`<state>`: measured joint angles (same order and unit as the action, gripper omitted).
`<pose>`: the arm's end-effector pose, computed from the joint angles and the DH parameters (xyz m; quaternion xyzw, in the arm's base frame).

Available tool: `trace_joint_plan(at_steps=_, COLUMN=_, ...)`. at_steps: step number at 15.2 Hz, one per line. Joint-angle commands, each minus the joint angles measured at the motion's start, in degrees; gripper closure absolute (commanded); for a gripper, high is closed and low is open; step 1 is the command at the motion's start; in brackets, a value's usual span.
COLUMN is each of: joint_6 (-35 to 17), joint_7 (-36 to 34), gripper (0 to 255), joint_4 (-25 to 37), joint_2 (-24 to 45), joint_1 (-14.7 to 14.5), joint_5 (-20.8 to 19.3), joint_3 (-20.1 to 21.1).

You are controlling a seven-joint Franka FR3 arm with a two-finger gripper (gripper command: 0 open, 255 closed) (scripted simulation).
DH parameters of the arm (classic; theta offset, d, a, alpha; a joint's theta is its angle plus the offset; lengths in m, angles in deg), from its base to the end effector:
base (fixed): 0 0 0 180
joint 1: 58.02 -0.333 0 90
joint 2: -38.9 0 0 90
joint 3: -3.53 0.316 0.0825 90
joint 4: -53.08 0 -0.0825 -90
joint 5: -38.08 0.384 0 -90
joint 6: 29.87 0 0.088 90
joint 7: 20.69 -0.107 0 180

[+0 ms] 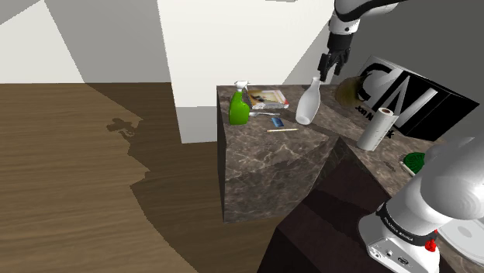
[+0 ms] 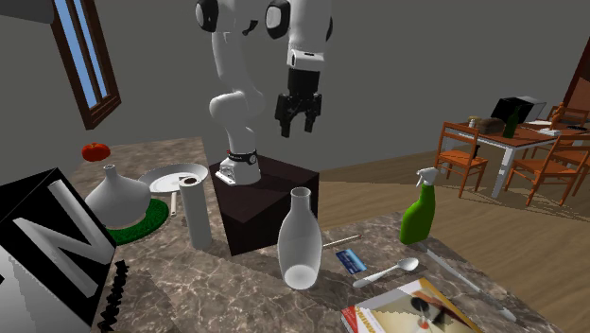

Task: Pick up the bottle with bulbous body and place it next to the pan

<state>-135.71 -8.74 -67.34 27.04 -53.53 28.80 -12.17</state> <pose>0.4538 -0.1875 0.5005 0.9974 -0.0440 -0.0392 0.0402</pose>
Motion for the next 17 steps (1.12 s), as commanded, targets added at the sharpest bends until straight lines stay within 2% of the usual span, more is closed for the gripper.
trace_joint_plan(at_steps=1, joint_6=-1.2, joint_7=2.4, gripper=0, joint_4=3.6, joint_2=4.9, joint_1=0.4, joint_5=1.4, joint_3=-1.5)
trace_joint_plan(at_steps=7, joint_6=-2.3, joint_7=9.7, gripper=0, joint_4=15.2, joint_2=18.5, joint_1=3.1, joint_5=6.9, joint_3=-4.6)
trace_joint_plan(at_steps=12, joint_6=-0.7, joint_7=15.2, gripper=0, joint_4=27.6, joint_2=30.8, joint_1=7.1, joint_5=12.2, joint_3=-5.4)
trace_joint_plan(at_steps=13, joint_6=-0.4, joint_7=15.6, gripper=0, joint_4=28.9, joint_2=31.9, joint_1=7.5, joint_5=12.6, joint_3=-5.3)
trace_joint_plan(at_steps=17, joint_6=-3.4, joint_7=15.7, gripper=0, joint_4=26.3, joint_2=32.3, joint_1=7.6, joint_5=12.8, joint_3=-5.2)
